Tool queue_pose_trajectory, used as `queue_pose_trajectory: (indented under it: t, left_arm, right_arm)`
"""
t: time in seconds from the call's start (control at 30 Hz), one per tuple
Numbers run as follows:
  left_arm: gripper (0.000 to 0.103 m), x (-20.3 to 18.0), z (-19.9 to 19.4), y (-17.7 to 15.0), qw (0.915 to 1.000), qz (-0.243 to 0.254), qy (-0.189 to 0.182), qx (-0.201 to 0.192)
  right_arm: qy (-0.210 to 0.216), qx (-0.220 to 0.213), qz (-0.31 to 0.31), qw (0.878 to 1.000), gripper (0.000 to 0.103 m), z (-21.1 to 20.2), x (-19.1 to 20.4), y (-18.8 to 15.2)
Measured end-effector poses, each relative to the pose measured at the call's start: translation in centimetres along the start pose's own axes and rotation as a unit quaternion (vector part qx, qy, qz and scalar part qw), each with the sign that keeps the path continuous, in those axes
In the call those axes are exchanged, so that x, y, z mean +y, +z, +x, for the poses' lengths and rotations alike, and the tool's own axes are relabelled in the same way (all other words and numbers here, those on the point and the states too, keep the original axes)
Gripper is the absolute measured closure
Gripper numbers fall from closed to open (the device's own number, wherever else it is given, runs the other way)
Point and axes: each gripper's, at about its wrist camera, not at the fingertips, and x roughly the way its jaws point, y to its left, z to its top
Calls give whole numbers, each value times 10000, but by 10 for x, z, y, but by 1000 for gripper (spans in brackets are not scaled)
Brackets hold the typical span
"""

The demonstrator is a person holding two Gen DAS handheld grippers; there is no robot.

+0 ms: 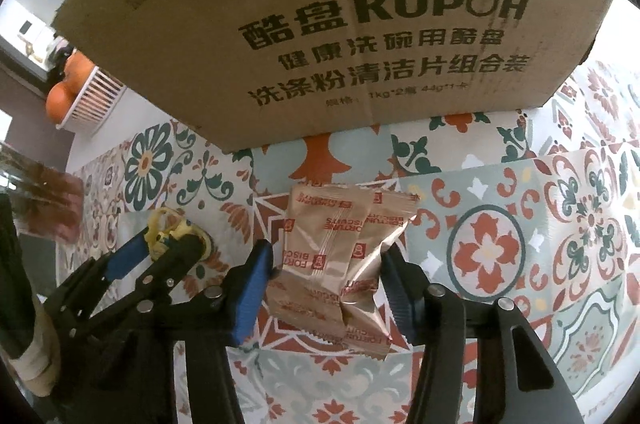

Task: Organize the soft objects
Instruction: 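Grasp the biscuit packs with the right tool while the left tool grasps the yellow toy, then lower the biscuit packs and yellow toy into the box and release both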

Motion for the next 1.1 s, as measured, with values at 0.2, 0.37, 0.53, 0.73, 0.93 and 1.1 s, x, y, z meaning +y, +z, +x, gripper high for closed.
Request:
queue_pose_trajectory:
  t: [0.2,0.37,0.53,0.73,0.93,1.1]
  left_arm:
    - [51,-1,-16,-9,9997,-243,-1,-101]
    - [51,-4,-38,-13,9988,-419,-5,-248]
    - [51,-13,-63,-11,9978,-466,-7,-472]
    - [51,-25,-92,-3,9962,-455,-79,-738]
    - [51,-37,-115,3,9943,-384,-35,-994]
    - [51,-47,-130,6,9928,-291,-65,-1161]
  right_arm:
    - [21,-149,-114,9998,49,-17,-2,-4]
    - [77,-364,-192,9991,50,-40,-3,-6]
    - [107,-582,-267,9979,52,-65,-5,-7]
    - [197,-836,-326,9958,54,-96,-9,-8]
    - [256,-1096,-362,9930,54,-123,-13,-9]
    - [279,-1356,-421,9895,54,-143,-13,-7]
